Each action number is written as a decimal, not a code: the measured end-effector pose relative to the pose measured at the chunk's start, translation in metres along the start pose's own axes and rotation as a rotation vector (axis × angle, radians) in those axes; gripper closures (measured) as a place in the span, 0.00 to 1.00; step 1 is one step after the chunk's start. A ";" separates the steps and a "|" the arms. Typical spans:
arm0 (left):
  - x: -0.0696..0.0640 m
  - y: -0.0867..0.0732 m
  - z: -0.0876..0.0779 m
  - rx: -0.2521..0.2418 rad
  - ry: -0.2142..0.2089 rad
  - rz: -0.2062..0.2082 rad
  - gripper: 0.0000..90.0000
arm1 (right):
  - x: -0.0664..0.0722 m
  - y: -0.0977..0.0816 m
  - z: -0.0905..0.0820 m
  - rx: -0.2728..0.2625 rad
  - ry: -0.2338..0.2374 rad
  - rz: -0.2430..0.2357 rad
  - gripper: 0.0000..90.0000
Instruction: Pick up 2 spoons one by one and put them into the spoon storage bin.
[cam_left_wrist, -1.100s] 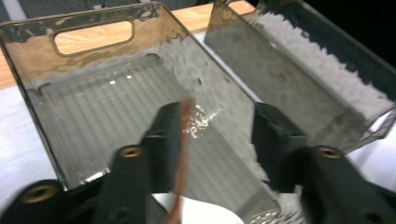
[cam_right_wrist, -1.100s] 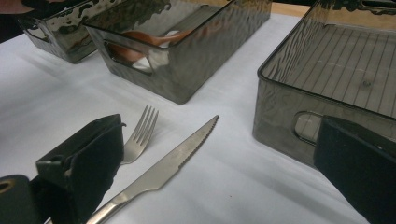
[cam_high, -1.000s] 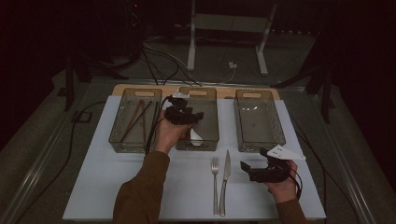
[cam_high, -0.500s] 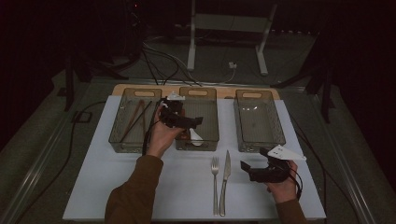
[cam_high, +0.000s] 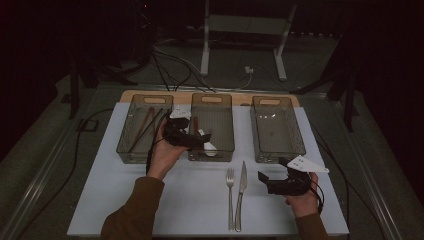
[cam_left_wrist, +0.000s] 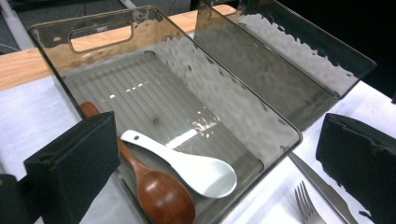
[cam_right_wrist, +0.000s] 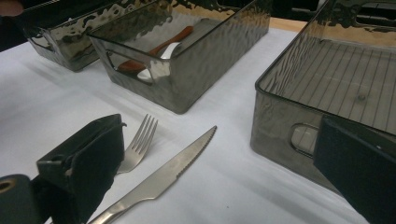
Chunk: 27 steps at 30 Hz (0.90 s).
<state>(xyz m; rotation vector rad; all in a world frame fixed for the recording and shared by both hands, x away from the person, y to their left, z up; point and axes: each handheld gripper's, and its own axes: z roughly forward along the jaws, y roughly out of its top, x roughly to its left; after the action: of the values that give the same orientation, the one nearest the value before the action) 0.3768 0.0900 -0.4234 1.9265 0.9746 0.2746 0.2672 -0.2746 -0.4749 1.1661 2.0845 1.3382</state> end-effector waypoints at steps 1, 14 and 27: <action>0.000 -0.002 -0.002 -0.005 0.002 -0.002 0.01 | 0.000 0.000 0.000 0.000 -0.002 0.003 0.03; -0.002 -0.024 -0.030 -0.044 0.017 0.018 0.01 | -0.008 -0.001 -0.001 0.009 0.010 0.070 0.02; 0.001 -0.046 -0.055 -0.088 0.025 0.046 0.01 | -0.009 0.000 0.000 0.024 -0.002 0.086 0.02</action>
<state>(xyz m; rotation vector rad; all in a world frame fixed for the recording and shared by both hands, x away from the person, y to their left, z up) 0.3236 0.1372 -0.4316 1.8713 0.9202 0.3635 0.2721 -0.2818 -0.4757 1.2799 2.0758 1.3530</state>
